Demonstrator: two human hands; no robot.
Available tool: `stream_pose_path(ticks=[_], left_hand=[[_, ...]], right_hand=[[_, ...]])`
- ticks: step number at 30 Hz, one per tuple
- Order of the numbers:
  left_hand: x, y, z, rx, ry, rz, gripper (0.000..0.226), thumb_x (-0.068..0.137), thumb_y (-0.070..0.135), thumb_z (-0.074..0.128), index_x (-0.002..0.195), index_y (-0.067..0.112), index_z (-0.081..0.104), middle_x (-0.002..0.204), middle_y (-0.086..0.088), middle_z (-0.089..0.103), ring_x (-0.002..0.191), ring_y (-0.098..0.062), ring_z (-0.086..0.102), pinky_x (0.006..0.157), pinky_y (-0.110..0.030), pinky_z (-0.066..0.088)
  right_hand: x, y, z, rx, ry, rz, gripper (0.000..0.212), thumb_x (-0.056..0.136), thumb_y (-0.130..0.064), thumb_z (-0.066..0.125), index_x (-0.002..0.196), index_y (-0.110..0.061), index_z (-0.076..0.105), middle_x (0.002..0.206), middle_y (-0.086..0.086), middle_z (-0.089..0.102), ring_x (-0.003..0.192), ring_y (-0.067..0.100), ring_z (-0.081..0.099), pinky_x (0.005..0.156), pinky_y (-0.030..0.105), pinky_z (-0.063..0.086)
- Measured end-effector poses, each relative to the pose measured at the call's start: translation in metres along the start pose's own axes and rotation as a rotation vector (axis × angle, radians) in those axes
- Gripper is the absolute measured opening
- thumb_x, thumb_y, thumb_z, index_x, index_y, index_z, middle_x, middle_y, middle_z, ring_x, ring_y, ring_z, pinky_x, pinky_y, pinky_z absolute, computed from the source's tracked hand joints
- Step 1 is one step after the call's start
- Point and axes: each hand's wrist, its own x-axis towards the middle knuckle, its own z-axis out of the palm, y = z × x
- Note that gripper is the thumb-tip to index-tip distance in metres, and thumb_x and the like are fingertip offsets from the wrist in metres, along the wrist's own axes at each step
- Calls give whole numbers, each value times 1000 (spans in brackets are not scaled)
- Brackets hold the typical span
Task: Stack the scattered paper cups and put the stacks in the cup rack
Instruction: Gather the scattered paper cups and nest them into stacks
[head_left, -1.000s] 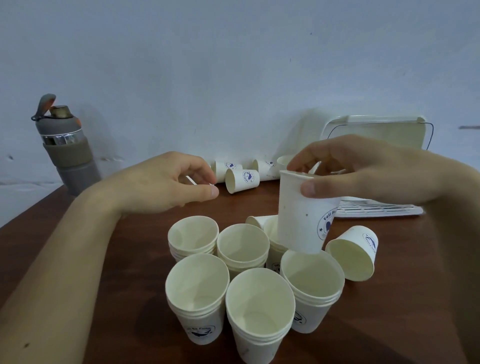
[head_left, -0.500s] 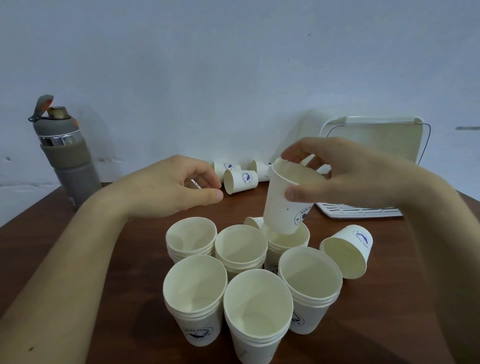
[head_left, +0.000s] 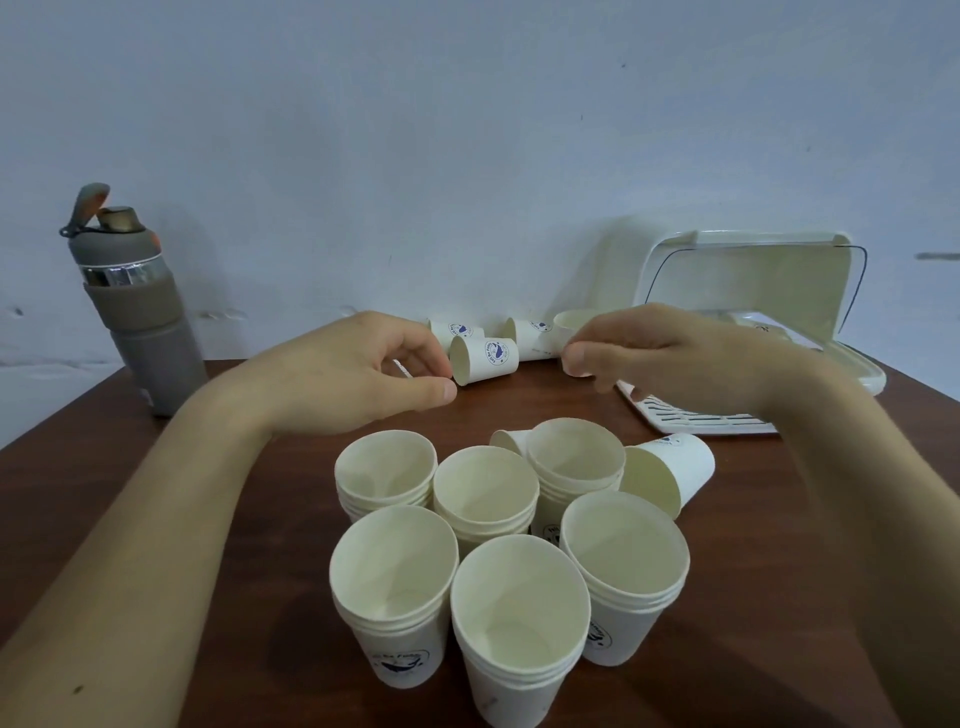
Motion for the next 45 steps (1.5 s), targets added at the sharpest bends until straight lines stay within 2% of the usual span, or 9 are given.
stream_pose_path(ticks=[2,5,11,15,23,29,34,38,45], left_hand=[[1,0,1,11,2,5,23,80,49,70,97,34,72,91,15,74,92,-15,72,89,-49,57],[3,0,3,33,8,7,10,91,38,68,98,31,71,88,10,75,90,-17,71,89,-50,56],[3,3,5,36,3,-6,10,92,35,67,99,29,71,87,9,75,88,-16,70,90,-46,56],[4,1,7,36,2,-11,9,92,36,67,98,32,71,88,11,75,90,-15,71,92,-46,56],[10,-7,9,34,27,-15,12,96,32,62,95,29,73,92,8,77,97,-13,71,98,-44,53],[19,-23,7,-2,113,-87,37,102,38,49,86,24,79,91,17,75,87,5,67,87,-29,49],[23,-54,5,-177,100,-269,80,96,71,22,83,20,83,115,11,73,113,-1,60,106,-40,45],[26,-82,16,-369,-91,-357,110,69,98,14,97,17,83,138,10,60,130,-5,51,118,-43,33],[35,-82,40,-600,-332,-359,118,73,89,8,114,2,76,149,7,52,129,-1,54,102,-26,40]], right_hand=[[10,11,3,-51,57,17,33,98,-44,50,93,-19,71,94,6,72,95,25,67,91,49,53],[20,31,7,-211,0,116,30,97,-36,52,100,-13,71,100,9,73,98,30,67,94,48,51],[26,51,17,-352,-217,339,71,83,-64,64,125,-6,63,130,13,65,121,29,61,106,45,46],[35,65,31,-318,-270,348,55,85,-64,62,110,-15,65,113,6,68,102,24,65,90,40,53],[47,72,46,-65,-77,289,60,85,-67,59,106,-12,71,107,5,69,96,26,70,78,38,62],[52,71,55,19,-20,266,64,81,-74,56,100,-15,74,101,5,71,90,22,72,76,43,64],[53,73,57,36,-17,238,54,82,-70,59,102,-22,73,99,-2,72,92,17,70,76,39,64],[55,78,54,-26,42,254,50,84,-65,64,103,-20,74,99,0,72,93,18,67,81,40,59],[56,77,55,4,26,254,52,81,-67,64,102,-21,75,103,1,72,97,21,69,80,41,61]])
